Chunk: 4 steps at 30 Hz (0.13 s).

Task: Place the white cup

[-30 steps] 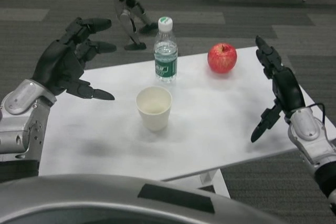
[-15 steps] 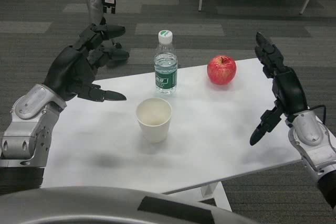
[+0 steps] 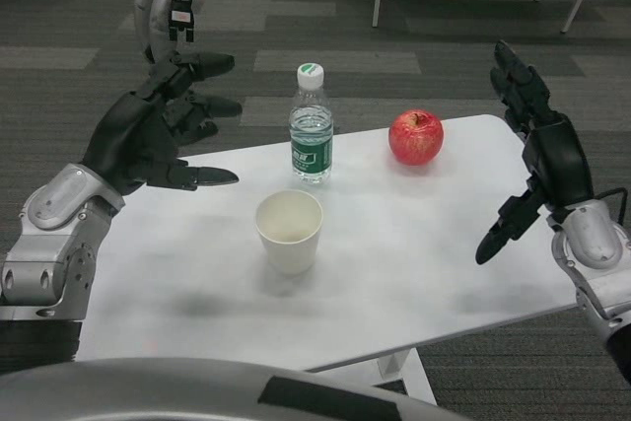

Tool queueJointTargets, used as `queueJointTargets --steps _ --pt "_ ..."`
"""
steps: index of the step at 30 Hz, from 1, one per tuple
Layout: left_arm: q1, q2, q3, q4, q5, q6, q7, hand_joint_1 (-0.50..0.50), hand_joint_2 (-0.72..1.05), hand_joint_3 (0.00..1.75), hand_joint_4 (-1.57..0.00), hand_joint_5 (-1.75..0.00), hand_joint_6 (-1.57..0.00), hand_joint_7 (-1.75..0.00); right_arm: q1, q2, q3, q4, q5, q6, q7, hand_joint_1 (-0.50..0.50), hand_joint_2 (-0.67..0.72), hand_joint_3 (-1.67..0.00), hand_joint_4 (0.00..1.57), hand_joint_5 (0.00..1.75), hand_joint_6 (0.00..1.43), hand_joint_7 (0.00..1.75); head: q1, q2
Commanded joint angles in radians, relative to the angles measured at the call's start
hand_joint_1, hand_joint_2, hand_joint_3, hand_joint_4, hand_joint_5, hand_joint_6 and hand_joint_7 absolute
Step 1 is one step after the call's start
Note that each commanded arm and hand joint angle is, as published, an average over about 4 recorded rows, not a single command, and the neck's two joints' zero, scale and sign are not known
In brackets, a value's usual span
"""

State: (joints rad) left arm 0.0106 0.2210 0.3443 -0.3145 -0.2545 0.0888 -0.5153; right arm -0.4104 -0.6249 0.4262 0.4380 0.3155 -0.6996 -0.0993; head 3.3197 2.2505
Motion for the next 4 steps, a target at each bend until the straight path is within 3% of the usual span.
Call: queueJointTargets --steps 1,4 --pt "-0.018 0.014 0.010 -0.006 -0.005 0.011 0.005 -0.50 0.52 0.09 0.00 -1.23 0.00 -0.80 -0.019 -0.007 -0.013 -0.007 0.005 -0.001 -0.002 -0.48 0.60 0.00 0.00 0.00 0.00 0.00 0.000 0.000" --pt "-0.018 0.014 0.014 -0.006 -0.004 0.011 0.005 -0.50 0.52 0.09 0.00 -1.23 0.00 -0.84 -0.019 -0.007 -0.014 -0.006 0.005 -0.001 -0.002 -0.47 0.60 0.00 0.00 0.00 0.00 0.00 -0.004 0.003"
